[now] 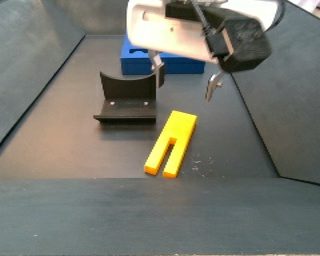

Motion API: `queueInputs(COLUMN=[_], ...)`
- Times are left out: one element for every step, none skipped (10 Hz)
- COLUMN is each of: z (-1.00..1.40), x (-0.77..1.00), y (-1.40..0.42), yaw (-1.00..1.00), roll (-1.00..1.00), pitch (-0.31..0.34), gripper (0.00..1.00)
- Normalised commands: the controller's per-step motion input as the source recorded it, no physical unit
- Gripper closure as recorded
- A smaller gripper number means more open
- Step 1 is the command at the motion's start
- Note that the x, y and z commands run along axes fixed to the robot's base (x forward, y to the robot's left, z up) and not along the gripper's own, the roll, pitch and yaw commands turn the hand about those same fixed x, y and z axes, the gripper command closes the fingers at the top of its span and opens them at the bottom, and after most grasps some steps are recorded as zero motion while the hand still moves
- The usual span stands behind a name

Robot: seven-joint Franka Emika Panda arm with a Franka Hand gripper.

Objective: Pick up the double-square object. Move up. Place the double-square object on the fixture. Regrasp the double-square object. Move to above the board. Insert the double-square object.
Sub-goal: Pick up the double-square object.

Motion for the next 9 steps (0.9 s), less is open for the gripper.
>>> queueInputs(z=[-1.00, -1.00, -1.00, -1.00, -1.00, -1.00, -1.00, -1.00, -1.00], x=[0.19, 0.17, 0.06, 0.00, 0.00, -0.05, -0.12, -0.09, -0.03], y=[0.00, 0.00, 0.00, 0.00, 0.00, 0.00, 0.00, 0.00, 0.00], yaw=[-0.06, -0.05, -0.04, -0.02, 0.00, 0.00, 0.01, 0.00, 0.00], roll=[0.03, 0.08, 0.09, 0.10, 0.11, 0.11, 0.11, 0.07, 0.05], pitch=[0.000, 0.000, 0.000, 0.000, 0.000, 0.000, 0.000, 0.000, 0.000], gripper=[0.00, 0.00, 0.00, 0.00, 0.00, 0.00, 0.00, 0.00, 0.00])
